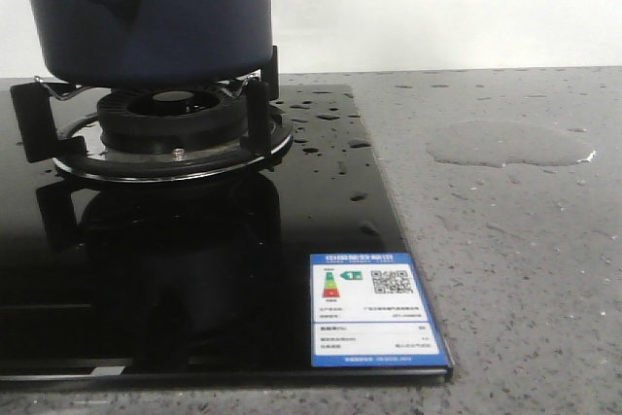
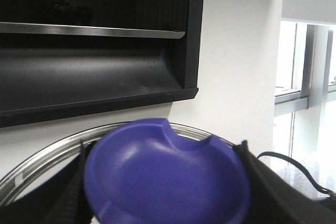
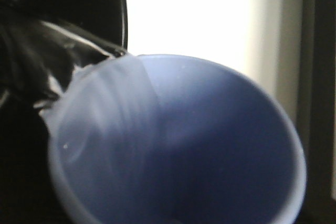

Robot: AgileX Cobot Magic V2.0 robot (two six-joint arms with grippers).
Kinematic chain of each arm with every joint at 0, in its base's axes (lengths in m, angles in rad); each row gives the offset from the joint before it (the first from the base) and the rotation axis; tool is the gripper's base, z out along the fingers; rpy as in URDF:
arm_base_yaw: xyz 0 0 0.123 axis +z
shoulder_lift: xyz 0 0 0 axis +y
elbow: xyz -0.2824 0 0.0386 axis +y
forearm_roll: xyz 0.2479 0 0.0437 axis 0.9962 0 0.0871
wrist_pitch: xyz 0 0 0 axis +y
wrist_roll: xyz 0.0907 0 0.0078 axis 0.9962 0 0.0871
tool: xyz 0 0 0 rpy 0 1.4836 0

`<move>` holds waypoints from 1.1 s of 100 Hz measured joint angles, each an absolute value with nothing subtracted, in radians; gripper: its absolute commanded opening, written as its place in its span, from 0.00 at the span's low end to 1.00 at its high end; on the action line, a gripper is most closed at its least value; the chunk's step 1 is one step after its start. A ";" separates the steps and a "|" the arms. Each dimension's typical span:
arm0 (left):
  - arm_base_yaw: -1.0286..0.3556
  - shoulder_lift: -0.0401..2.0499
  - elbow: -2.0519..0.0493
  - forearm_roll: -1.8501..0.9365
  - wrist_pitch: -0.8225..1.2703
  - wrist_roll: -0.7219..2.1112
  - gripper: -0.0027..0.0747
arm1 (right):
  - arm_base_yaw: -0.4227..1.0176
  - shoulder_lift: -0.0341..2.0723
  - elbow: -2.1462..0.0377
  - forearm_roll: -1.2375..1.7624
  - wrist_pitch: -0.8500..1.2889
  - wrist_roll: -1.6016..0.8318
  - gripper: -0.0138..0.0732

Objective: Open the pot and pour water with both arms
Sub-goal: 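Tilt the cup with the right gripper to pour water into the pot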

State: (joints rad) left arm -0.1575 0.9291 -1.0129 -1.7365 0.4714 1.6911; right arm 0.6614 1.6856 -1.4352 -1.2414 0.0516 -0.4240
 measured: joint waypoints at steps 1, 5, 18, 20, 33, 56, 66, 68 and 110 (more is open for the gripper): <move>-0.158 0.929 -1.013 -1.736 0.471 1.691 0.40 | 0.661 1.686 -1.435 -1.250 0.052 -0.424 0.35; -0.158 0.929 -1.013 -1.736 0.471 1.691 0.40 | 0.661 1.686 -1.435 -1.299 0.052 -0.424 0.35; -0.158 0.929 -1.013 -1.736 0.471 1.691 0.40 | 0.661 1.686 -1.435 -1.436 0.065 -0.424 0.35; -0.158 0.929 -1.013 -1.736 0.471 1.691 0.40 | 0.661 1.686 -1.437 -1.457 0.072 -0.424 0.35; -0.158 0.929 -1.013 -1.736 0.471 1.691 0.40 | 0.661 1.686 -1.459 -1.531 0.110 -0.424 0.35; -0.158 0.929 -1.013 -1.736 0.471 1.691 0.40 | 0.661 1.686 -1.538 -1.604 0.118 -0.426 0.35; -0.158 0.929 -1.013 -1.736 0.471 1.691 0.40 | 0.663 1.686 -1.574 -1.631 0.118 -0.426 0.35; -0.158 0.929 -1.013 -1.736 0.471 1.691 0.40 | 0.663 1.686 -1.580 -1.633 0.118 -0.426 0.35; -0.158 0.929 -1.013 -1.736 0.471 1.691 0.40 | 0.665 1.686 -1.608 -1.311 0.148 -0.039 0.34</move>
State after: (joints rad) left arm -0.1575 0.9291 -1.0129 -1.7365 0.4714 1.6911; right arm 0.6651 1.6856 -1.6081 -1.3114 0.1481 -0.0390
